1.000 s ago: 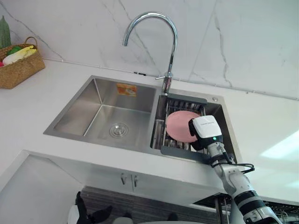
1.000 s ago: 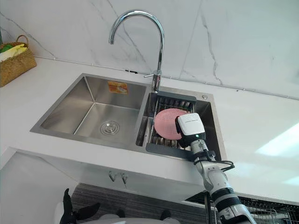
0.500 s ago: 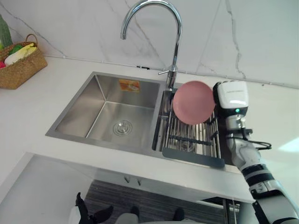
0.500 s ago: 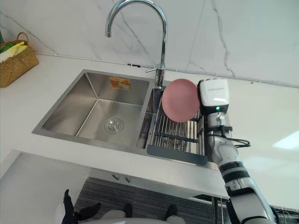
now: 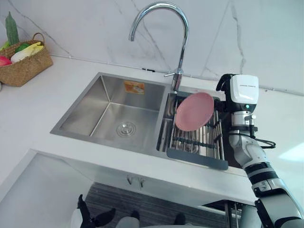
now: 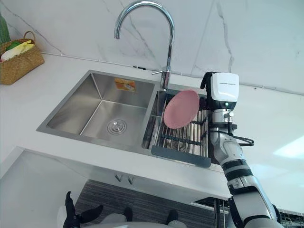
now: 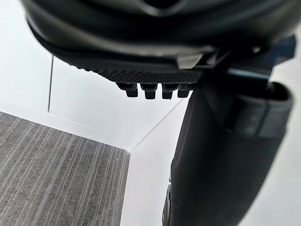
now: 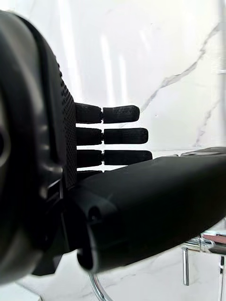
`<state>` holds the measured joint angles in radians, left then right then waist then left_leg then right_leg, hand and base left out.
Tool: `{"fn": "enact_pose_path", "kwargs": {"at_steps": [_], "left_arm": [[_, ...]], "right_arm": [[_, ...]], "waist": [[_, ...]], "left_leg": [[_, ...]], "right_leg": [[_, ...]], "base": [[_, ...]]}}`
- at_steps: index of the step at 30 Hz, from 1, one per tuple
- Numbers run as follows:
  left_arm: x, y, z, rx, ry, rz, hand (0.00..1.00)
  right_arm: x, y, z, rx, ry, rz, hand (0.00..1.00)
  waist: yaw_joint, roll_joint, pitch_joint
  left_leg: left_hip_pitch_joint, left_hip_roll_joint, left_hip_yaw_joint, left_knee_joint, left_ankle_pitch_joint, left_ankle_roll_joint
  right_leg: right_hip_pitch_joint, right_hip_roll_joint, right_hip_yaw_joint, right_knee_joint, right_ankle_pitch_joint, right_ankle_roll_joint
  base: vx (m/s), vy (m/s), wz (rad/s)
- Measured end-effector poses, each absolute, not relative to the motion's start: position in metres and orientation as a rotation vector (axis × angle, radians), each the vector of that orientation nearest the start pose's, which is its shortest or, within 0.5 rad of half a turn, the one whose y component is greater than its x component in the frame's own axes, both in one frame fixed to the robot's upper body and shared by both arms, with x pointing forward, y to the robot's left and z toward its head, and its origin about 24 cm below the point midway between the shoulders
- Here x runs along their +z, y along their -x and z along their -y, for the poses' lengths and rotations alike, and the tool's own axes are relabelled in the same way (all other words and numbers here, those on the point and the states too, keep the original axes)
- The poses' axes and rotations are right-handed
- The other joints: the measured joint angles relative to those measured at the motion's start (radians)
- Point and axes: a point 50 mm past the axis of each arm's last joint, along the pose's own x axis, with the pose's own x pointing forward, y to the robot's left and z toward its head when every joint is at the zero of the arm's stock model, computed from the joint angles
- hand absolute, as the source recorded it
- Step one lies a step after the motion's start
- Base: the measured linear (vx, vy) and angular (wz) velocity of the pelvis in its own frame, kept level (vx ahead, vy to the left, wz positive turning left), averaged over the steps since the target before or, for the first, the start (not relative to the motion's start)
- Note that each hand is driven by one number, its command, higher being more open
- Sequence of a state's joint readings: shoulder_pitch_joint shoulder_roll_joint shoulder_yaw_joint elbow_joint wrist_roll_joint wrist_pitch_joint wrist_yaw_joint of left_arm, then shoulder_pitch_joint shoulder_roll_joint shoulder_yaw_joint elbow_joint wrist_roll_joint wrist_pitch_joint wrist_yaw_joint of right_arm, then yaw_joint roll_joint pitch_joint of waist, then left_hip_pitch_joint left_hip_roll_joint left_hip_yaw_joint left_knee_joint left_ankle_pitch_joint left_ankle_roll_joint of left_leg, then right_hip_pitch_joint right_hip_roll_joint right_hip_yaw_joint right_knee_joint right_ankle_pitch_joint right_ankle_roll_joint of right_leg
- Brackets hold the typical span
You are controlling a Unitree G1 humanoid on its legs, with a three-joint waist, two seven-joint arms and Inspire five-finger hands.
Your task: Walk over to the sink, pick up the cup, carry it to the dishwasher, place the cup inside the dishwasher, then close the dishwasher door
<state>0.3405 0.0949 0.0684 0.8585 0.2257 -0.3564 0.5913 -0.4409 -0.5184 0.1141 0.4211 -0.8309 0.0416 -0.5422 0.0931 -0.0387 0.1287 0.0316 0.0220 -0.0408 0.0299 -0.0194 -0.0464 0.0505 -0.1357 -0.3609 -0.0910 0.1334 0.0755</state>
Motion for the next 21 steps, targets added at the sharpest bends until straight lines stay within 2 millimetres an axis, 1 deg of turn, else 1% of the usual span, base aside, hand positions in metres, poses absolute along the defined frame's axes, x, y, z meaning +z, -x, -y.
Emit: {"fn": "enact_pose_path", "kwargs": {"at_steps": [2,4,5,8,11,21], "left_arm": [[-0.13,-0.055,-0.223,0.562,-0.476,-0.751,1.0],[-0.13,-0.056,-0.224,0.563,-0.475,-0.746,1.0],[-0.128,-0.057,-0.224,0.566,-0.474,-0.738,1.0],[-0.126,-0.06,-0.224,0.568,-0.472,-0.721,1.0],[-0.126,-0.062,-0.225,0.568,-0.47,-0.713,1.0],[-0.125,-0.06,-0.229,0.585,-0.47,-0.719,1.0]], "right_arm": [[0.116,-0.323,0.249,-0.47,1.242,0.29,1.0],[0.112,-0.317,0.254,-0.457,1.213,0.249,1.0],[0.109,-0.315,0.256,-0.436,1.213,0.229,1.0],[0.103,-0.31,0.254,-0.384,1.217,0.201,1.0],[0.098,-0.306,0.253,-0.349,1.232,0.192,1.0],[0.1,-0.294,0.236,-0.176,1.363,0.275,1.0]], "waist": [[-0.002,-0.001,0.0],[-0.005,-0.001,-0.001],[-0.012,-0.002,-0.001],[-0.024,-0.004,-0.001],[-0.027,-0.007,-0.002],[-0.036,-0.021,-0.008]], "left_leg": [[0.001,0.001,0.0,-0.003,0.002,-0.002],[0.003,0.001,0.0,-0.006,0.004,0.001],[0.004,0.001,0.001,-0.007,0.005,0.005],[0.01,0.001,0.005,-0.006,0.004,0.007],[0.016,0.0,0.01,-0.007,0.002,0.01],[0.021,0.001,0.02,-0.006,-0.001,0.006]], "right_leg": [[0.0,0.001,0.0,0.0,0.003,-0.004],[0.0,0.001,0.0,0.001,0.003,-0.004],[0.001,0.001,0.0,0.002,0.003,-0.004],[0.003,0.001,0.005,0.005,0.003,-0.004],[0.007,0.001,0.009,0.005,0.003,-0.004],[0.007,0.001,0.02,0.0,0.003,-0.003]], "base": [[0.0,0.0,0.0],[0.0,0.0,0.0],[0.03,0.009,-0.03],[0.02,0.01,-0.05],[-0.01,0.016,-0.05],[-0.04,0.004,-0.03]]}}
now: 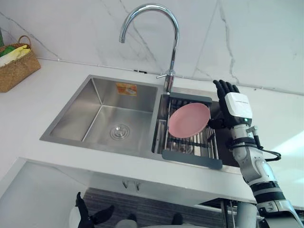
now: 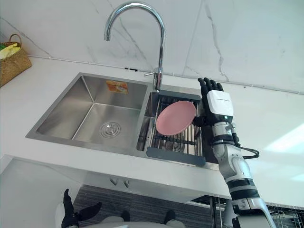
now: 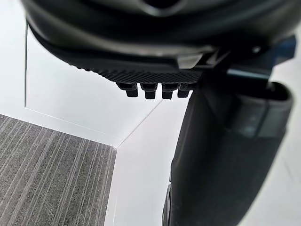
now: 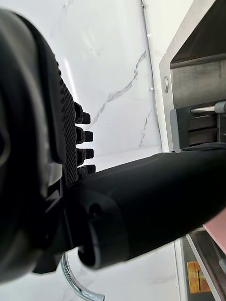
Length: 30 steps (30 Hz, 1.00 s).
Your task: Walk over to the sink, pick up the cup, carry it to the dishwasher, place the cup inside the dishwasher, then close the dishwasher door
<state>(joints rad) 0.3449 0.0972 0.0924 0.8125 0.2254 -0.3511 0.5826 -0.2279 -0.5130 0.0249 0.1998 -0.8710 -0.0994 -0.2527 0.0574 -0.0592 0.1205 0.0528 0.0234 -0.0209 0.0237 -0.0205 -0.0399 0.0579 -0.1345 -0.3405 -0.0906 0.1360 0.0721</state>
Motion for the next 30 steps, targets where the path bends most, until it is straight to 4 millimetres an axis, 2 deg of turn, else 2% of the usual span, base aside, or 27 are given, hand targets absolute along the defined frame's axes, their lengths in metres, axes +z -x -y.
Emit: {"fn": "enact_pose_path", "kwargs": {"at_steps": [13,20,27,30], "left_arm": [[-0.126,-0.06,-0.229,0.582,-0.471,-0.727,1.0],[-0.125,-0.06,-0.233,0.591,-0.477,-0.725,1.0],[-0.125,-0.059,-0.236,0.6,-0.484,-0.732,1.0],[-0.125,-0.06,-0.236,0.6,-0.485,-0.731,1.0]], "right_arm": [[0.084,-0.282,0.233,-0.013,1.412,0.241,1.0],[0.067,-0.276,0.211,0.122,1.407,0.273,1.0],[0.055,-0.275,0.198,0.143,1.378,0.286,1.0],[0.049,-0.275,0.195,0.138,1.392,0.277,1.0]], "waist": [[0.001,-0.01,-0.005],[0.011,-0.029,-0.009],[0.037,-0.039,-0.009],[0.038,-0.04,-0.009]], "left_leg": [[0.0,-0.001,-0.004,-0.003,-0.001,0.003],[0.0,-0.003,-0.017,0.001,0.0,0.002],[-0.009,-0.006,-0.033,0.002,0.001,0.002],[-0.017,-0.009,-0.05,0.002,0.003,0.004]], "right_leg": [[0.0,0.0,-0.005,0.004,-0.001,0.001],[0.011,-0.002,-0.018,0.004,-0.001,0.001],[0.011,-0.004,-0.033,0.004,-0.004,0.002],[0.012,-0.006,-0.05,0.004,-0.006,0.004]], "base": [[0.0,0.0,0.0],[0.0,0.0,0.05],[-0.02,0.004,0.07],[0.0,0.001,0.16]]}}
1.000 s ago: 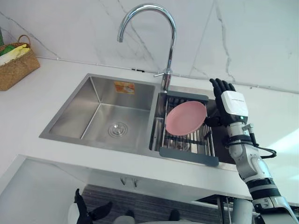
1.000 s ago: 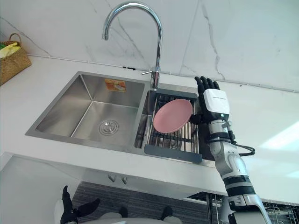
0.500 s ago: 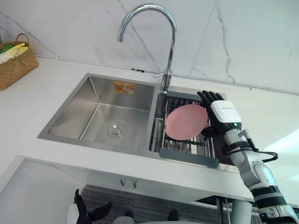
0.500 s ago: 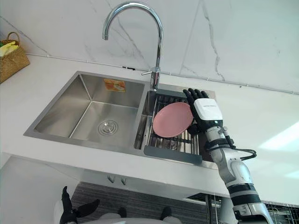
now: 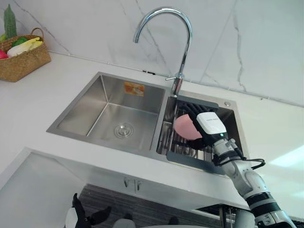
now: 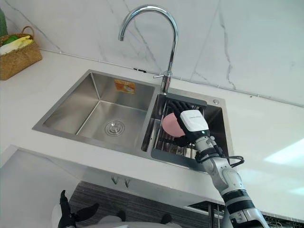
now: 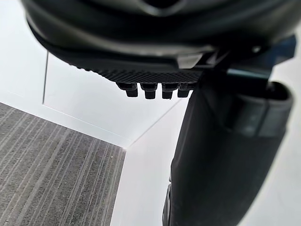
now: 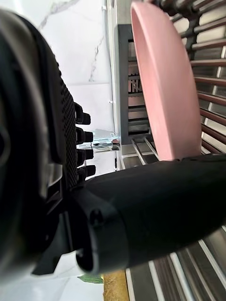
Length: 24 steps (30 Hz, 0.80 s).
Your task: Walk over to the sink, pick up the cup, carry it to the dishwasher, place the cup inside the dishwasher, then close the dishwasher door
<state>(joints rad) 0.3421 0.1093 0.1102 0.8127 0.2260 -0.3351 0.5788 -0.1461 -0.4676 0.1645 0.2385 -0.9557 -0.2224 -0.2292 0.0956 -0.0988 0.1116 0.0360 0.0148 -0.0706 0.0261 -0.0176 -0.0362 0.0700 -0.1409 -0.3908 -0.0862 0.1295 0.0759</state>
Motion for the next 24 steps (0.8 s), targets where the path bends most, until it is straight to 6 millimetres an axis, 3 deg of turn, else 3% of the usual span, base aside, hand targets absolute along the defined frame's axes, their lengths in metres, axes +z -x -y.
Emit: {"fn": "enact_pose_path", "kwargs": {"at_steps": [14,24], "left_arm": [[-0.125,-0.06,-0.236,0.6,-0.485,-0.734,1.0],[-0.125,-0.062,-0.235,0.602,-0.486,-0.728,1.0]], "right_arm": [[0.035,-0.28,0.199,0.009,1.624,0.226,1.0],[0.033,-0.281,0.199,-0.065,1.612,0.225,1.0]], "waist": [[0.011,-0.001,0.001],[0.004,0.002,0.002]], "left_leg": [[-0.002,-0.003,-0.01,-0.006,0.008,-0.001],[-0.002,-0.004,-0.008,-0.01,0.01,0.0]], "right_leg": [[0.0,-0.003,-0.01,0.0,-0.001,0.0],[-0.001,-0.004,-0.009,0.0,-0.001,0.0]], "base": [[-0.02,0.002,0.02],[0.0,0.0,0.0]]}}
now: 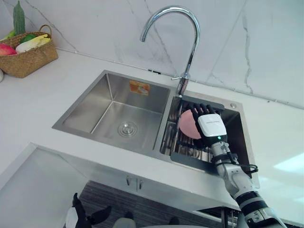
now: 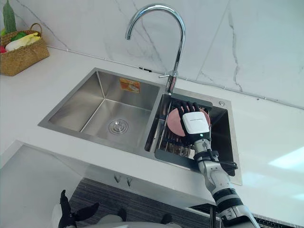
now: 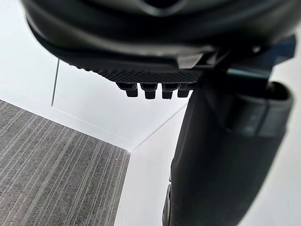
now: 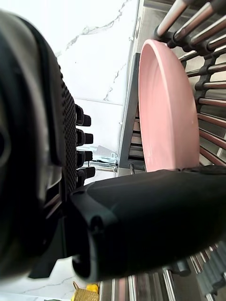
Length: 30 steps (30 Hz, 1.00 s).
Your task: Walk over to the sink, pick up the cup, carry it to the dishwasher, place the cup inside the dishwasher, then close the dishwasher door
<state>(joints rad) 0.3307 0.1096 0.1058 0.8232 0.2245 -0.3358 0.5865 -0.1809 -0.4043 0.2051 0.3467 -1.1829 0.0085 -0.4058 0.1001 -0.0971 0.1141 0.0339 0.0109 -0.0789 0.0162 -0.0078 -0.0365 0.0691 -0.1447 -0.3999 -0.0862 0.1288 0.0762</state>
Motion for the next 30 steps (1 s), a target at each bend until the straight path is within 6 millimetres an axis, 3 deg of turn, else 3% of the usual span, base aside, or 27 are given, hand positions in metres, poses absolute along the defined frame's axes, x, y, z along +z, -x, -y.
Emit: {"fn": "enact_pose_path", "kwargs": {"at_steps": [2,3,15,20,26,30], "left_arm": [[-0.125,-0.063,-0.235,0.599,-0.486,-0.727,1.0],[-0.125,-0.063,-0.234,0.596,-0.486,-0.726,1.0],[-0.126,-0.065,-0.231,0.577,-0.489,-0.72,1.0],[-0.126,-0.064,-0.23,0.585,-0.489,-0.722,1.0],[-0.125,-0.064,-0.23,0.599,-0.489,-0.706,1.0],[-0.124,-0.063,-0.229,0.603,-0.487,-0.699,1.0]], "right_arm": [[0.034,-0.281,0.199,-0.074,1.613,0.232,1.0],[0.034,-0.281,0.199,-0.078,1.616,0.232,0.0],[0.037,-0.29,0.209,-0.165,1.661,0.214,0.0],[0.052,-0.296,0.217,-0.277,1.626,0.27,0.0],[0.079,-0.306,0.228,-0.398,1.576,0.37,0.0],[0.081,-0.307,0.227,-0.4,1.534,0.38,0.0]], "waist": [[0.0,0.002,0.002],[-0.001,0.004,0.002],[-0.005,0.016,0.009],[-0.004,0.038,0.019],[-0.005,0.039,0.02],[-0.005,0.04,0.02]], "left_leg": [[0.001,0.0,0.002,0.0,0.0,0.0],[0.001,0.0,0.003,0.0,0.0,0.0],[0.003,0.002,0.012,-0.001,0.0,-0.003],[0.004,0.005,0.011,0.0,0.001,-0.001],[0.004,0.005,0.013,0.001,0.0,-0.001],[0.002,0.006,0.013,0.007,0.0,-0.001]], "right_leg": [[0.0,0.0,0.002,0.0,0.0,0.0],[0.0,0.0,0.003,0.0,0.0,0.0],[-0.001,0.001,0.013,0.0,0.002,-0.001],[-0.002,0.004,0.012,0.0,0.002,-0.001],[-0.004,0.005,0.015,0.0,0.002,-0.002],[-0.004,0.006,0.016,-0.001,0.002,-0.002]], "base": [[0.0,0.0,0.0],[0.0,0.0,0.0],[0.0,0.0,-0.01],[0.0,0.0,0.0],[0.0,0.0,0.0],[0.0,0.0,0.0]]}}
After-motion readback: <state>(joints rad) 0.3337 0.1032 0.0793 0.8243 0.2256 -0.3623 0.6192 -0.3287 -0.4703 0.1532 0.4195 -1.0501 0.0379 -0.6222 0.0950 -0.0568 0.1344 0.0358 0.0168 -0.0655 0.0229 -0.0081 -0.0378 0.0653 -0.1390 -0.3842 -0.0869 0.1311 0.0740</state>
